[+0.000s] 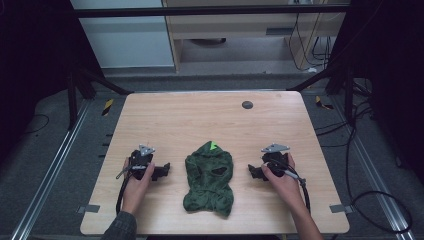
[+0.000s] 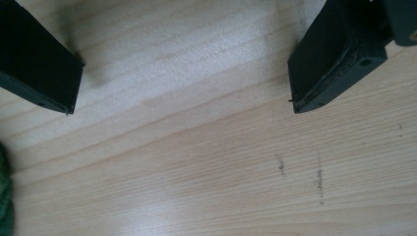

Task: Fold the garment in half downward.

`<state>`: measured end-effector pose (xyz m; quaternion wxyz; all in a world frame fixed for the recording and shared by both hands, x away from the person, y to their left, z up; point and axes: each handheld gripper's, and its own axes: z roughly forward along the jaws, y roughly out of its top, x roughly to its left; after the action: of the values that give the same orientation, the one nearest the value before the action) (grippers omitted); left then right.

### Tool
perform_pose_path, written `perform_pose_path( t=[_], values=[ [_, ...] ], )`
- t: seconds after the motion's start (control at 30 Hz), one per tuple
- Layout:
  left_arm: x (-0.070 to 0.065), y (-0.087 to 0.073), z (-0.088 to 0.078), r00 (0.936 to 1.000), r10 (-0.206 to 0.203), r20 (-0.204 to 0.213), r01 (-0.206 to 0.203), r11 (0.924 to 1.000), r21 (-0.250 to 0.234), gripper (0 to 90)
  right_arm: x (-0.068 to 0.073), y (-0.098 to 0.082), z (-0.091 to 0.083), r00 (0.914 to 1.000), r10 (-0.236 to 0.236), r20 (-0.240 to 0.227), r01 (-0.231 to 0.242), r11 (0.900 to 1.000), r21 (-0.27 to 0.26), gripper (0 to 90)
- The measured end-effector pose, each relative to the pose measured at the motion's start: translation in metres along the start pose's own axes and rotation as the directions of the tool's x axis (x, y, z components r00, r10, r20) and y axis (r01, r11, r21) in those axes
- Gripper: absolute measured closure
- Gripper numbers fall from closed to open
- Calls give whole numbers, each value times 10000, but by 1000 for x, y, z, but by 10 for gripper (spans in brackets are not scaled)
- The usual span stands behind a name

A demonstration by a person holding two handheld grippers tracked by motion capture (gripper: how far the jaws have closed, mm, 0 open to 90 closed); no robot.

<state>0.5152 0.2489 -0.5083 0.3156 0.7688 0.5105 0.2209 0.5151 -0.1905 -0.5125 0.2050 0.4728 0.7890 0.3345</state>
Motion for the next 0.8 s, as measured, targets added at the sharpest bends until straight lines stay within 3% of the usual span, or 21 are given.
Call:
perform_pose_path(
  t=[0.37, 0.47, 0.53, 0.6, 0.8],
  values=[
    [-6, -3, -3, 9978, 509, 421, -508, 9987, -37, 0, 4, 0, 0, 10000, 78, 35, -78, 10000, -5, 8],
    [-9, -1, -6, 9950, 723, 689, -735, 9972, 154, 25, 6, 1, -2, 10000, -40, -75, 40, 10000, 10, 77],
    [-13, 2, -8, 9904, 959, 997, -990, 9947, 265, 42, 8, 4, -5, 9998, -115, -173, 117, 9999, 101, 154],
    [-18, 6, -12, 9831, 1093, 1468, -1117, 9937, 83, 44, 12, 6, -8, 9986, -117, -512, 123, 9999, 110, 177],
    [-27, 25, -17, 9555, 1911, 2247, -1980, 9802, 85, 48, 27, 20, -15, 9897, -638, -1284, 644, 9979, 9, 312]
  ],
)
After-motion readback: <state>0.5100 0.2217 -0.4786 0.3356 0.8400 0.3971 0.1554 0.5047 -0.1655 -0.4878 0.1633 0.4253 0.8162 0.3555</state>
